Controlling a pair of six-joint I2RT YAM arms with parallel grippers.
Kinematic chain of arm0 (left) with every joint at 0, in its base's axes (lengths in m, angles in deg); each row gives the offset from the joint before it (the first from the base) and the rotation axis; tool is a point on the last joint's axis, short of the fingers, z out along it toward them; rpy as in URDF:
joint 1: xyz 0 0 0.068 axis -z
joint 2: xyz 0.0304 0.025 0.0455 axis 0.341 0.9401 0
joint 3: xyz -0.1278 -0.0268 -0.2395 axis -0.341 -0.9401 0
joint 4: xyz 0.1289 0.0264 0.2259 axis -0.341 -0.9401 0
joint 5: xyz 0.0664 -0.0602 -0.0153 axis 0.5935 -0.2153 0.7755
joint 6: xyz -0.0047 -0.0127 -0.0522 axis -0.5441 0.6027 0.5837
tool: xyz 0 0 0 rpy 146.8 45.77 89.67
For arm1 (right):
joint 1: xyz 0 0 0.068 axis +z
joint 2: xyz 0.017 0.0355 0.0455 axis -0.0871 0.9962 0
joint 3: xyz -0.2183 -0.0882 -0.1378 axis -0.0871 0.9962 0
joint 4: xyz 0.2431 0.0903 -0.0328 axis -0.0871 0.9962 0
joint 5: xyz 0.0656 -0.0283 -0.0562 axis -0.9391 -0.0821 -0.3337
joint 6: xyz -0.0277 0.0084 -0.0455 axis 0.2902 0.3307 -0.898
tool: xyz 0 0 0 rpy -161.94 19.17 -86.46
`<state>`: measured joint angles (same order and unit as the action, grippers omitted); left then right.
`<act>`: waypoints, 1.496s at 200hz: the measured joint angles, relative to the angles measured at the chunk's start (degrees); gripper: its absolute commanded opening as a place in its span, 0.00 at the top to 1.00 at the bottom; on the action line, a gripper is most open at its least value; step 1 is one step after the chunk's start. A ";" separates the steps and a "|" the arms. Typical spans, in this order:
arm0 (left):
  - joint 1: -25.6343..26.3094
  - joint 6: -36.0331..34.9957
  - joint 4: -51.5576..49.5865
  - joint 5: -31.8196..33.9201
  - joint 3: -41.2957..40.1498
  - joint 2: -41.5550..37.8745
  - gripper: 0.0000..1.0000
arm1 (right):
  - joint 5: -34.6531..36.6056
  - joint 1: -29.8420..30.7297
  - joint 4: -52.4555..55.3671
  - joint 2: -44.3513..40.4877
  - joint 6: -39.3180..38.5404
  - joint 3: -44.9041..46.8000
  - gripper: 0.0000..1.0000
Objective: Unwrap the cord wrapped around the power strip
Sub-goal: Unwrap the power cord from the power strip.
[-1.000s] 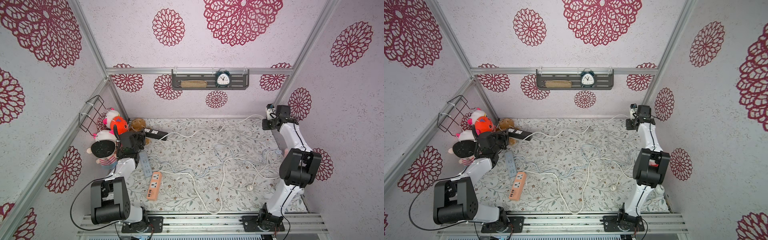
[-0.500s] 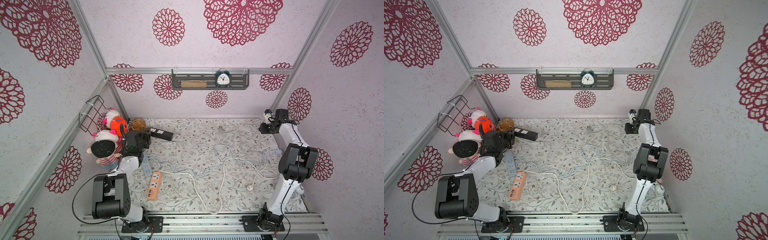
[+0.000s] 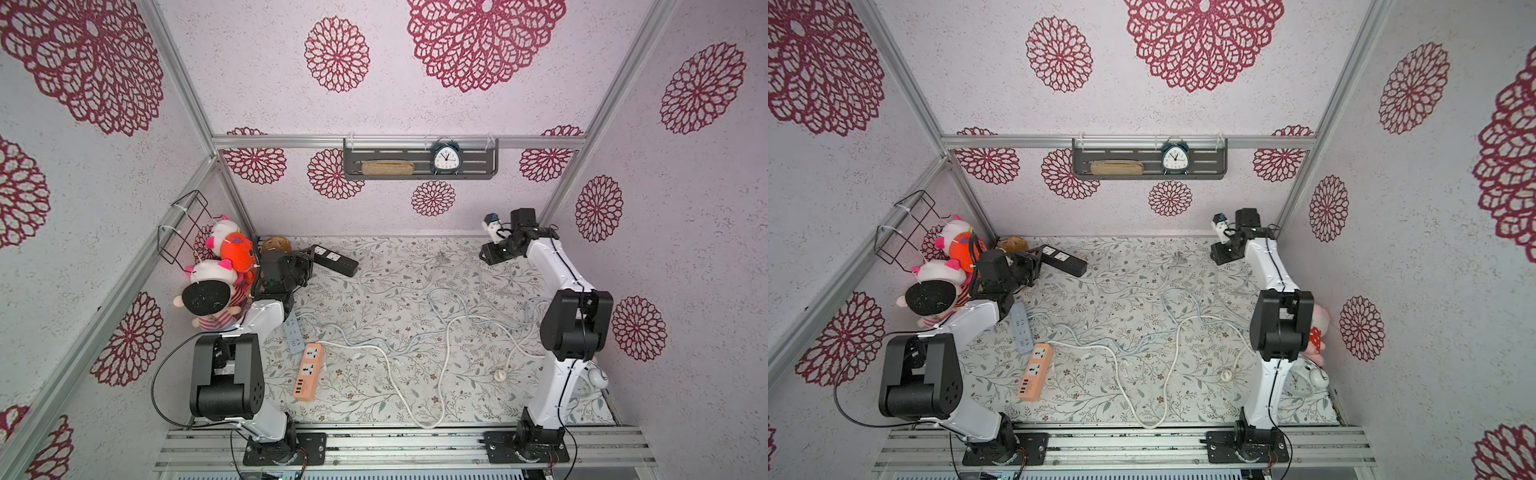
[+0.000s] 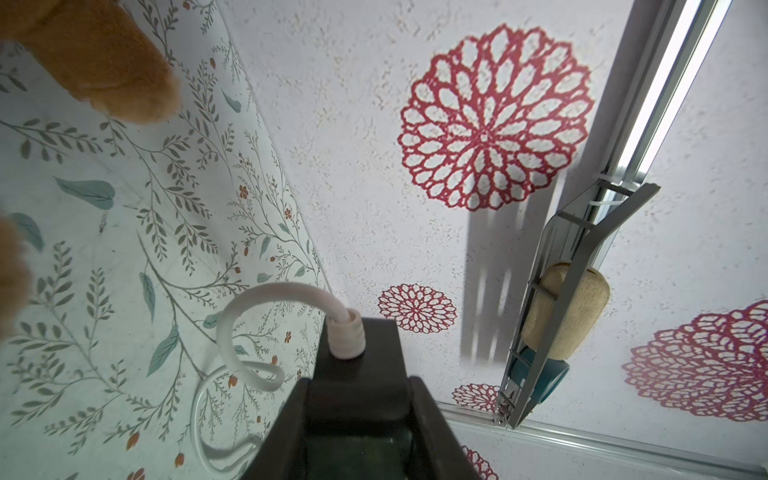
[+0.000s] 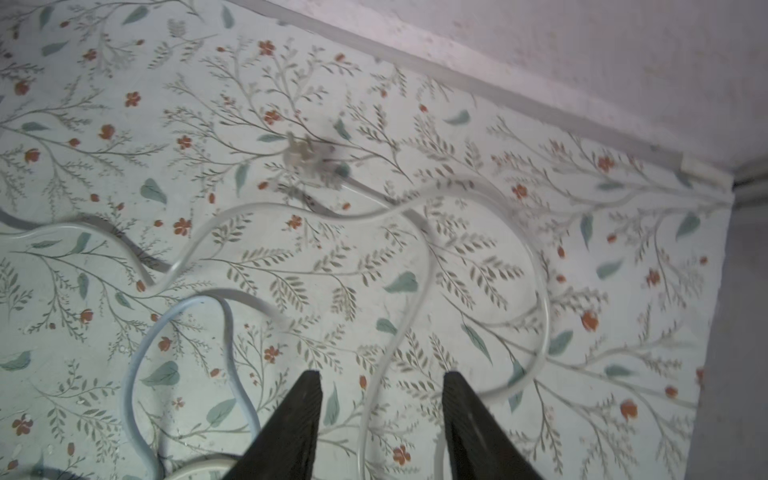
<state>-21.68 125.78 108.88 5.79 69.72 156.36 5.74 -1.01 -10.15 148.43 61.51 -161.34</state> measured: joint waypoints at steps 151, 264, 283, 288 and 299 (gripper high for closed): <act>3.65 -7.52 -5.86 -8.76 2.54 -1.57 1.00 | 7.21 7.50 -8.50 20.31 5.03 -9.53 0.41; 5.60 -8.55 -6.12 -12.35 2.54 -2.45 1.00 | 7.72 8.83 -6.40 33.11 10.62 -26.25 0.54; 5.64 -8.55 -6.12 -12.48 2.54 -2.51 1.00 | 9.11 8.81 -6.01 33.48 11.45 -27.10 0.64; 5.66 -8.52 -6.12 -12.48 2.54 -2.54 1.00 | 9.60 8.70 -5.73 33.48 12.09 -27.21 0.65; 5.66 -8.52 -6.12 -12.50 2.54 -2.60 1.00 | 10.43 8.26 -5.44 33.48 13.29 -27.32 0.66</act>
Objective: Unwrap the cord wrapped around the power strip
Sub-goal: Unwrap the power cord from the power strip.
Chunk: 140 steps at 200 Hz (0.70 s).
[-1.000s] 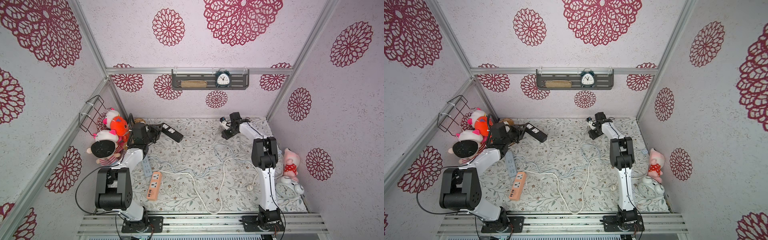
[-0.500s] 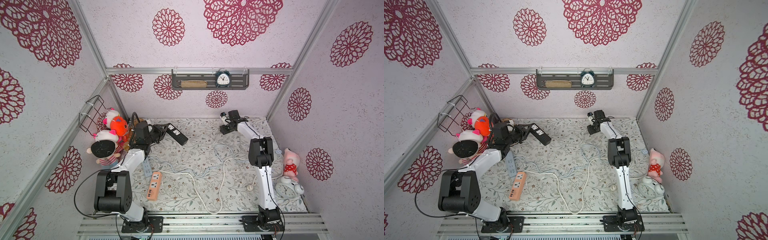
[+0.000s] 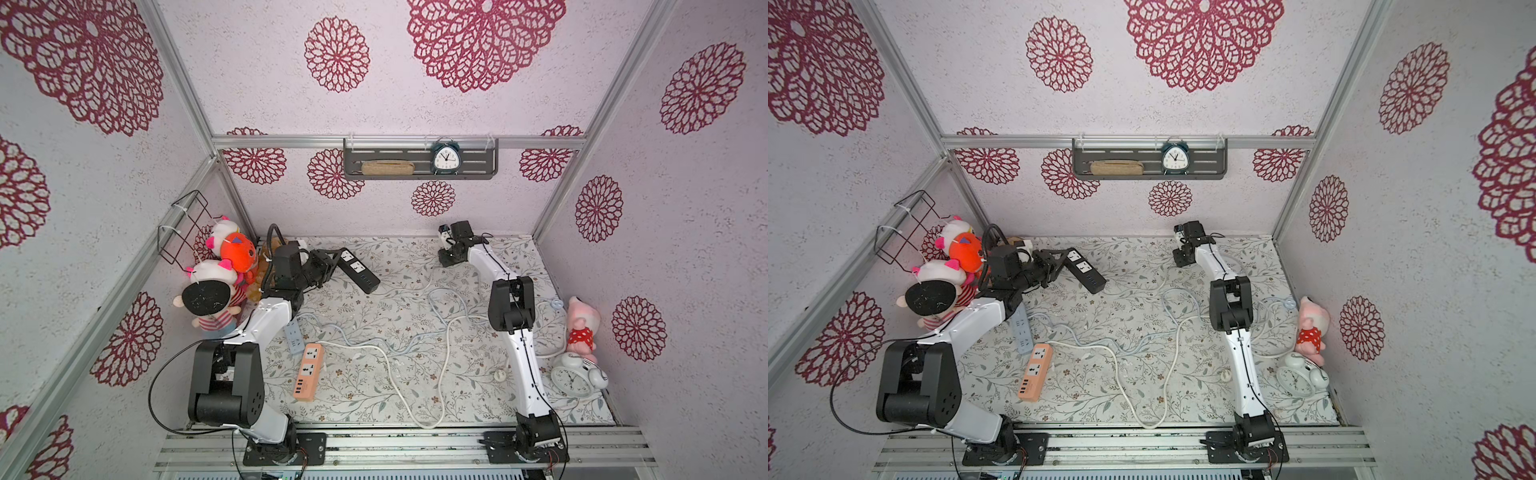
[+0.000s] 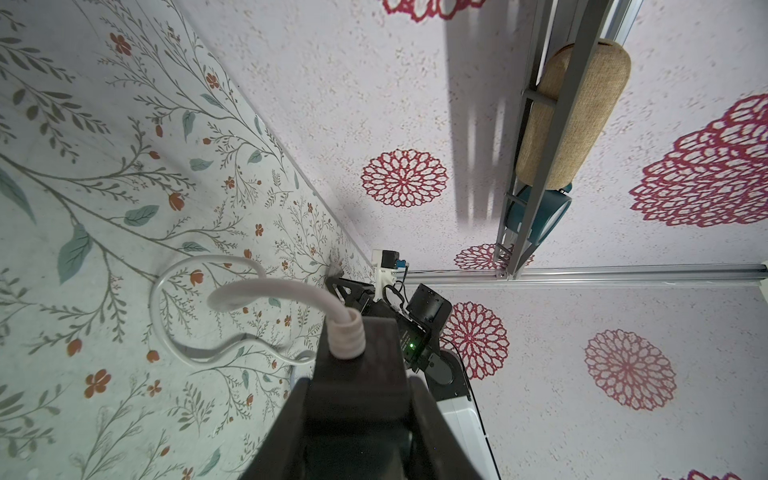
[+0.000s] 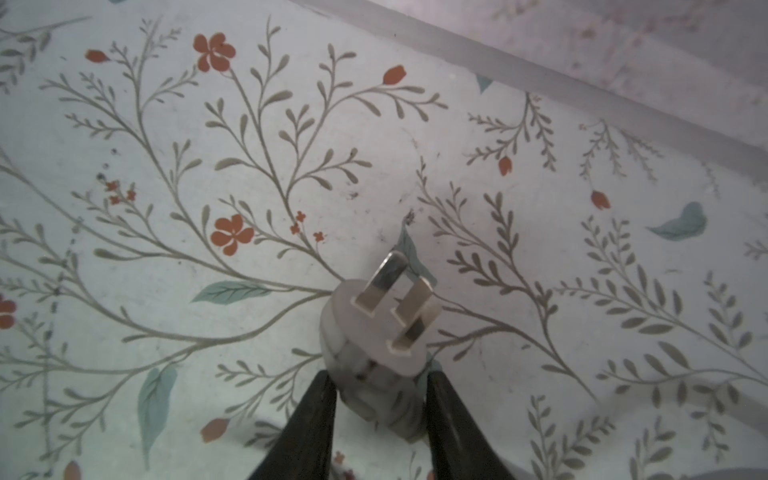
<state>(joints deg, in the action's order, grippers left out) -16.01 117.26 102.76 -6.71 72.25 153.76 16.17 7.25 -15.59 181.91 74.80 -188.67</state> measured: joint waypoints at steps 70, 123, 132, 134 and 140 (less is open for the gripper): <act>0.07 -0.68 0.00 -2.89 -0.79 -1.42 1.00 | 0.26 -7.28 2.73 0.00 5.86 -0.02 0.67; 0.13 -1.97 0.00 -9.09 -0.96 -2.01 1.00 | 0.26 -15.28 3.41 -0.04 6.12 0.02 0.52; 0.17 -2.16 0.00 -10.10 -0.94 -2.01 1.00 | -0.26 -16.11 3.10 -0.63 5.99 0.87 0.46; 0.17 -2.19 0.00 -10.25 -0.92 -2.01 1.00 | -0.28 -16.26 2.99 -0.79 5.33 1.25 0.45; 0.17 -2.32 -0.07 -10.88 -0.83 -1.95 1.00 | -0.68 -16.48 3.02 -1.51 5.25 2.16 0.42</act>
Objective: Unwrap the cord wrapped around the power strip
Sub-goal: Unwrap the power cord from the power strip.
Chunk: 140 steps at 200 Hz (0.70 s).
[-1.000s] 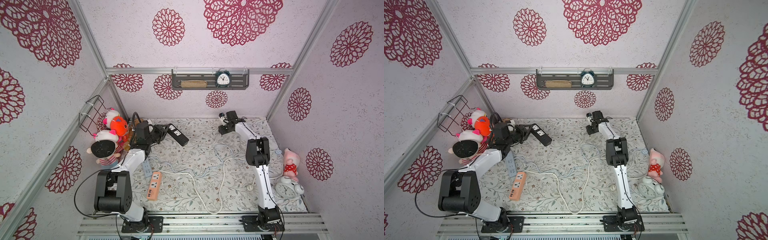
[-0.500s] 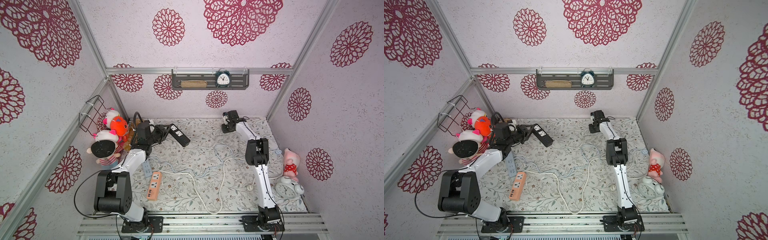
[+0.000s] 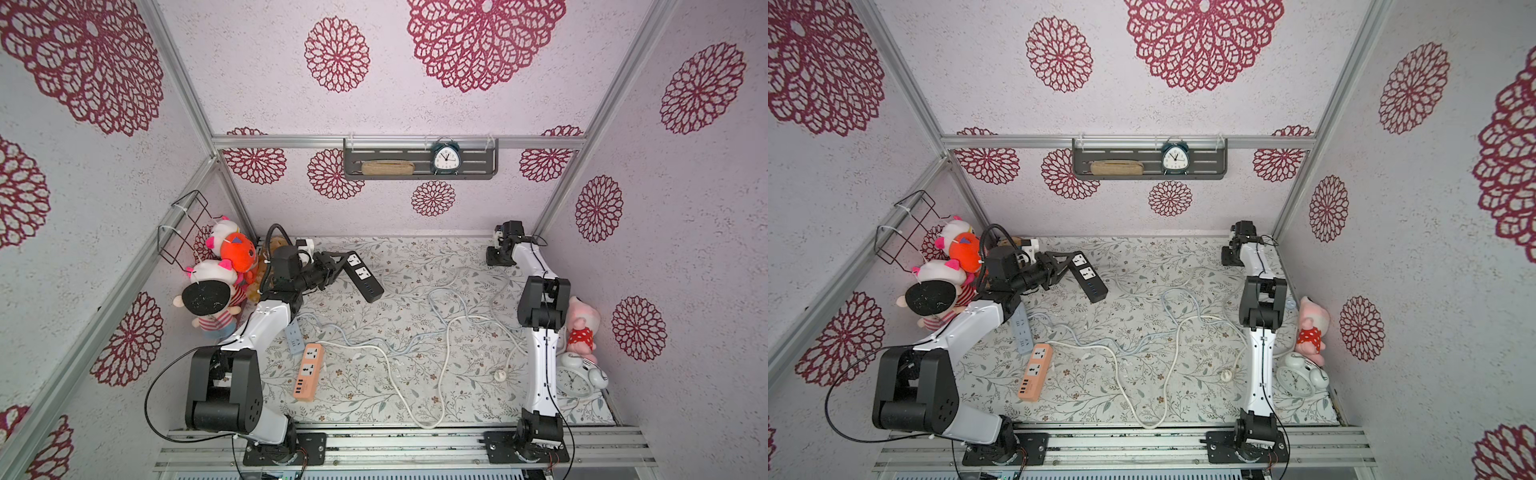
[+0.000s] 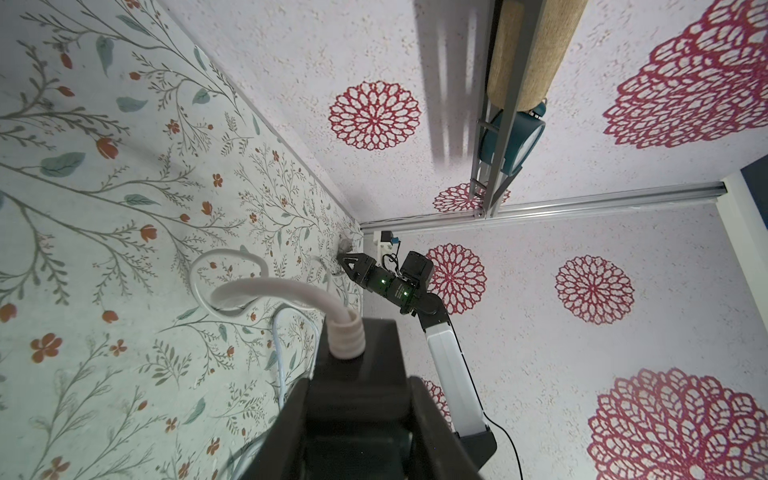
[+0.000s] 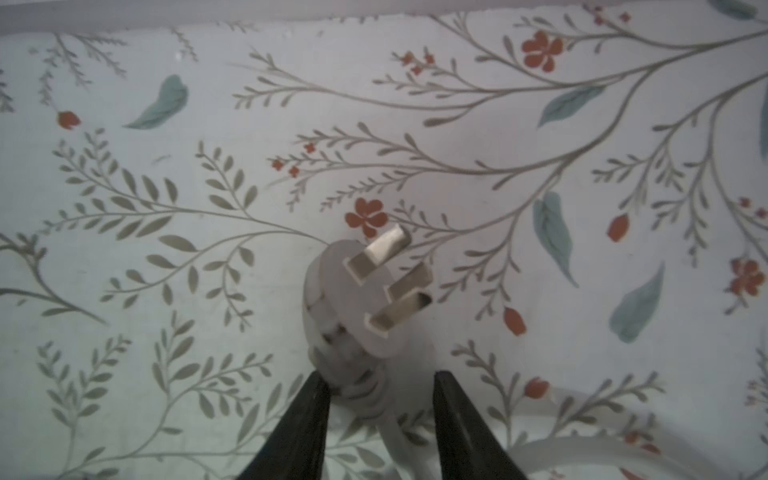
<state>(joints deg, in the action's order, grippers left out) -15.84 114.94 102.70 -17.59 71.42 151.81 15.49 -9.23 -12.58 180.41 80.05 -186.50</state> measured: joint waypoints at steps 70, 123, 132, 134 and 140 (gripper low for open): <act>0.42 -2.80 -0.35 -13.22 10.91 9.09 1.00 | -15.65 8.50 0.61 -21.68 -5.07 16.35 0.29; 0.92 -13.90 -9.86 -26.27 21.86 19.21 1.00 | -35.93 23.15 -17.18 -38.53 -3.15 38.38 0.31; 1.03 -19.89 -16.65 -26.99 24.76 20.37 1.00 | -37.90 23.91 -20.15 -38.84 -0.79 40.48 0.31; 1.05 -21.29 -18.43 -27.28 25.64 20.63 1.00 | -38.23 24.00 -20.63 -38.86 -0.28 40.87 0.31; 1.16 -25.86 -23.87 -27.45 28.13 21.46 1.00 | -38.53 24.26 -21.73 -38.86 0.72 41.72 0.31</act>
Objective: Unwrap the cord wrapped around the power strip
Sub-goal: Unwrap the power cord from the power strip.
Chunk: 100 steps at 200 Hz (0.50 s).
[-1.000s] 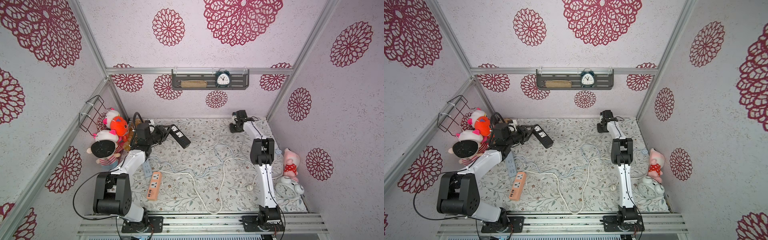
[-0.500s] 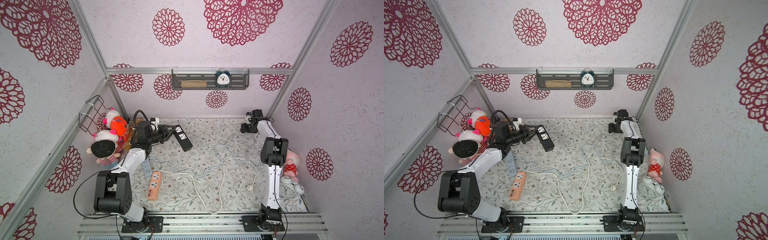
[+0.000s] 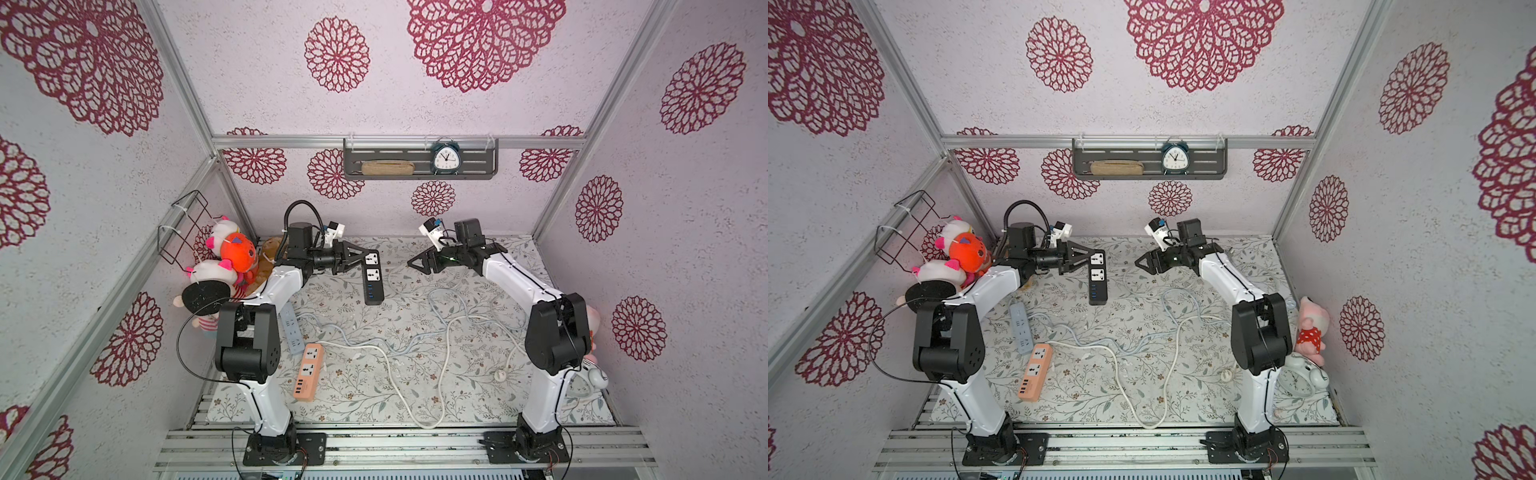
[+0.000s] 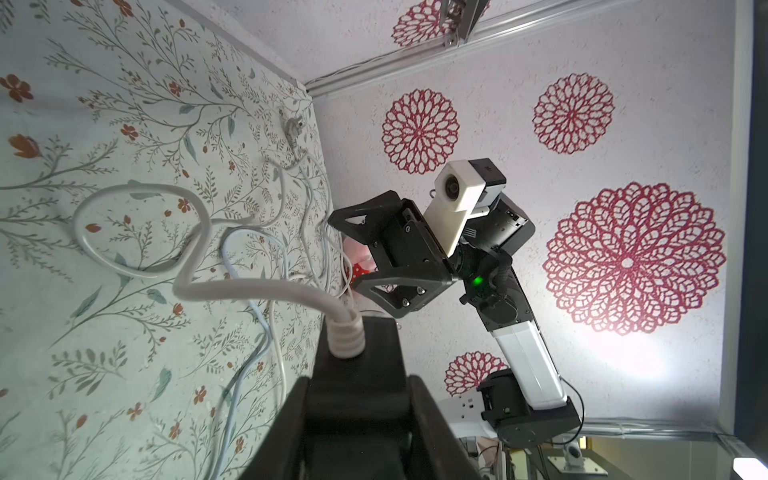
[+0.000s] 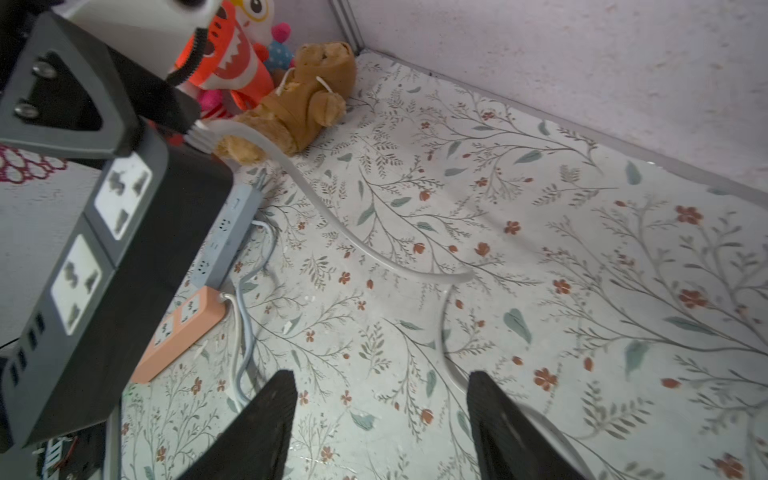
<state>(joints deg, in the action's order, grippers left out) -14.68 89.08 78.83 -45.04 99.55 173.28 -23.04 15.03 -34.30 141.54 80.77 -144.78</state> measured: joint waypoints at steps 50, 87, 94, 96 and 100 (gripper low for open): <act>1.64 -34.69 -40.39 -3.54 18.88 9.20 1.00 | 5.57 2.69 -5.29 -1.73 -3.06 6.38 0.29; 2.03 -61.75 -68.74 -7.04 31.04 19.37 1.00 | 6.29 5.18 -11.19 0.83 -4.66 6.10 0.29; 2.12 -65.02 -71.63 -7.15 31.56 20.31 1.00 | 6.40 5.66 -12.11 1.90 -4.83 5.42 0.29; 2.12 -65.64 -72.32 -7.15 31.65 20.46 1.00 | 6.45 5.90 -12.33 2.36 -4.90 5.11 0.29; 2.14 -67.30 -73.64 -7.19 31.78 20.83 1.00 | 6.49 6.27 -12.33 3.32 -4.92 4.31 0.29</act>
<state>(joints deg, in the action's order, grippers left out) -12.54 21.79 5.19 -52.24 131.33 194.11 -16.55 21.31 -46.63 144.87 75.85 -140.47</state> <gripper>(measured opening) 0.341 0.708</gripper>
